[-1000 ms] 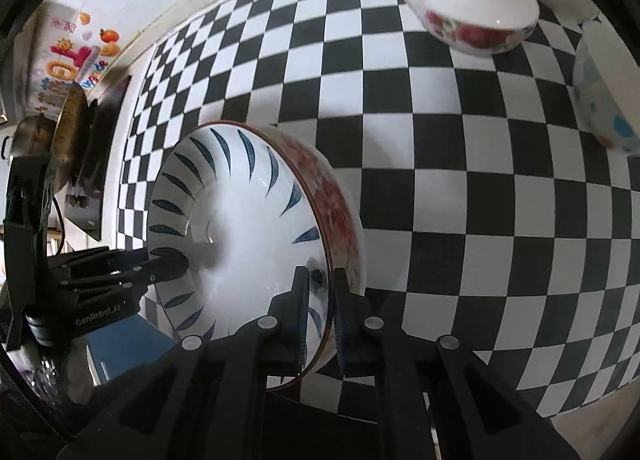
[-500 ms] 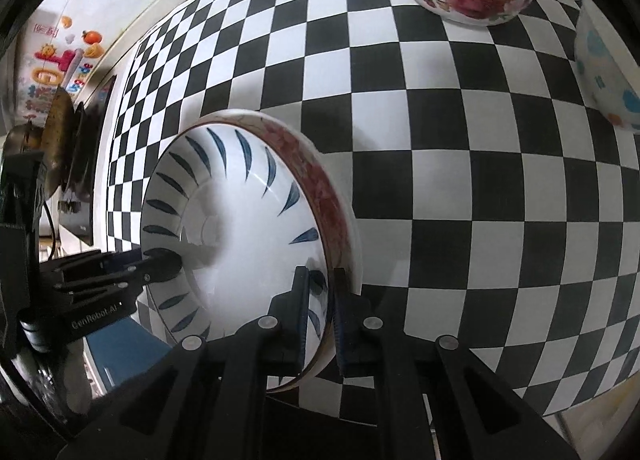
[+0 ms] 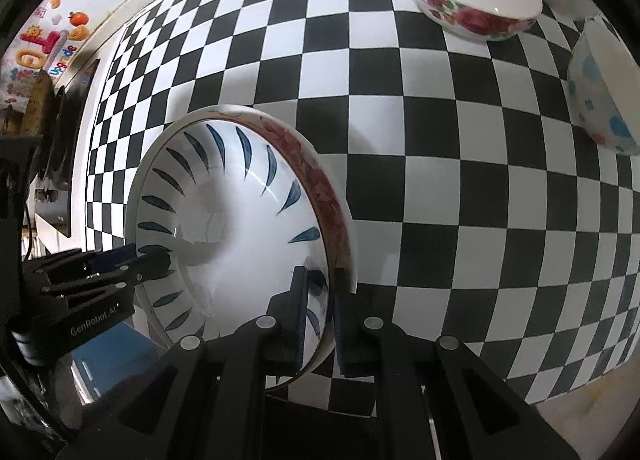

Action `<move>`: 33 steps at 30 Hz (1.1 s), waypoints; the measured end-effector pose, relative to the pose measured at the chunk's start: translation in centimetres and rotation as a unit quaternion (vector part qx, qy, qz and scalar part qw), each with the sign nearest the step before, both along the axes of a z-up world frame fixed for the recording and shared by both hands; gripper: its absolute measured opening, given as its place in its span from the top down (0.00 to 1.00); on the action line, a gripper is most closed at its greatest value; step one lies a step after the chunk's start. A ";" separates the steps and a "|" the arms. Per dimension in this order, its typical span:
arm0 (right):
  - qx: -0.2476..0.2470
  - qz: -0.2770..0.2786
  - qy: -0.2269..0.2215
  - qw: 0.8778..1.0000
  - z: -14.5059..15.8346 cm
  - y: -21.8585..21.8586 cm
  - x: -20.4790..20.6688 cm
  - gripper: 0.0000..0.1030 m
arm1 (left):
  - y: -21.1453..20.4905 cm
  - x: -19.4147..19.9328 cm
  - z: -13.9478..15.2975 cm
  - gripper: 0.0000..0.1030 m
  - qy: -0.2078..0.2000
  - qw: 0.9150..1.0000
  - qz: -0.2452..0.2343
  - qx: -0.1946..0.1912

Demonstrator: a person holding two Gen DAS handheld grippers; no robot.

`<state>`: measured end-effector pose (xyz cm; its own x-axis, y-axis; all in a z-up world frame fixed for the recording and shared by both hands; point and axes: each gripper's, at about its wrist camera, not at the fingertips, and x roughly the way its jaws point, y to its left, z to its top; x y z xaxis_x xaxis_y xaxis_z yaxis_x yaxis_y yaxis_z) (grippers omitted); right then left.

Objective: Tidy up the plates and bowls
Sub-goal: 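Set the combined plate stack down on the checkered cloth, then open both tools and raise them off the plate stack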

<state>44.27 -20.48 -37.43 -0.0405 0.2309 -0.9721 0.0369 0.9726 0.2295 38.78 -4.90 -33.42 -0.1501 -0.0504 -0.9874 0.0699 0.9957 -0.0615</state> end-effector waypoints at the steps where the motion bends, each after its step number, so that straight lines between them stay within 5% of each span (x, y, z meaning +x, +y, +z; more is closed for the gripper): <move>1: 0.002 -0.006 0.005 1.000 -0.1 -0.1 0.1 0.87 | 0.1 0.0 0.1 0.72 0.001 1.000 0.001 0.001; 19: -0.005 -0.022 -0.009 1.000 2.3 -0.9 -0.4 0.87 | 0.9 -1.3 2.0 0.72 -0.004 1.000 0.020 0.000; 33: -0.006 -0.016 -0.089 0.996 14.6 -1.3 -3.8 0.87 | -0.1 -4.4 15.7 0.72 -0.110 0.994 0.013 -0.014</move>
<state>40.43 -21.75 -22.79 0.1394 0.2182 -0.9659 0.0286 0.9741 0.2242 34.42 -4.97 -17.72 0.0711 -0.0798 -0.9943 0.0583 0.9954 -0.0758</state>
